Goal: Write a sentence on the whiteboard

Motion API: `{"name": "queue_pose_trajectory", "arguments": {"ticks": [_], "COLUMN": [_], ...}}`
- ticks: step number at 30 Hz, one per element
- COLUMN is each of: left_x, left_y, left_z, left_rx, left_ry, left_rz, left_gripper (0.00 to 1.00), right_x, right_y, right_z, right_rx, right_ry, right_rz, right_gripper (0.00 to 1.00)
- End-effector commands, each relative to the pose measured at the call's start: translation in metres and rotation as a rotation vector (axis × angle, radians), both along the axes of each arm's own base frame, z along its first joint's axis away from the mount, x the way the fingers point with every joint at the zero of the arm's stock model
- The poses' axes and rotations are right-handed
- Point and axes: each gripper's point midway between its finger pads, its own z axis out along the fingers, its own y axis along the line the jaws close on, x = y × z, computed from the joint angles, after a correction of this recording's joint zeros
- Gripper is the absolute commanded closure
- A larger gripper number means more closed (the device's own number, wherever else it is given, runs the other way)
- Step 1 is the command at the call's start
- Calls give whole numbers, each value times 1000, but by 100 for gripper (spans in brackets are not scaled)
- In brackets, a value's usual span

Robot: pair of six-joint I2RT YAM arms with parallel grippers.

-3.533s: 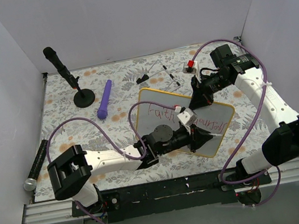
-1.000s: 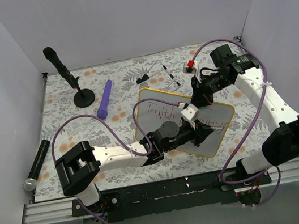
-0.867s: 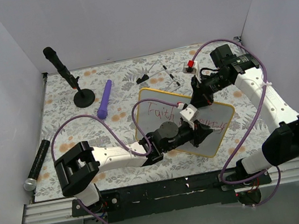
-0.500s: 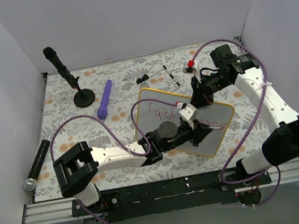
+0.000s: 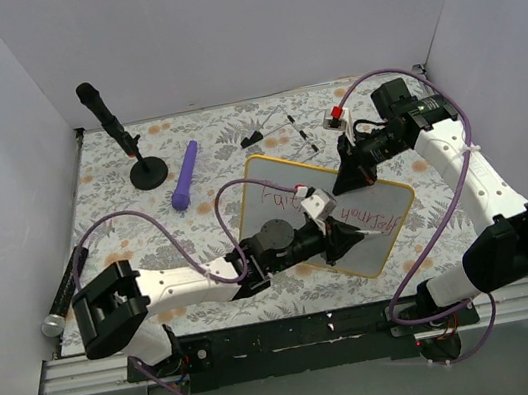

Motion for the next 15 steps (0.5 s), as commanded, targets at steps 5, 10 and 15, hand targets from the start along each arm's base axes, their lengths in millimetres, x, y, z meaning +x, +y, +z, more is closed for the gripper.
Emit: {"name": "queue_pose_trajectory", "arguments": {"ticks": [5, 10, 15], "left_x": [-15, 6, 34], "left_y": [64, 129, 184], "left_z": [36, 26, 23], "left_rx": [-14, 63, 39], "left_ry": [-52, -25, 22], "left_rz": [25, 213, 383], "left_gripper": [100, 100, 100], "right_x": [-5, -3, 0], "right_y": [6, 3, 5], "right_z": [25, 28, 30], "right_rx": [80, 45, 2], "right_ry": [-87, -114, -130], "right_rz": [61, 78, 131], "right_gripper": [99, 99, 99]}}
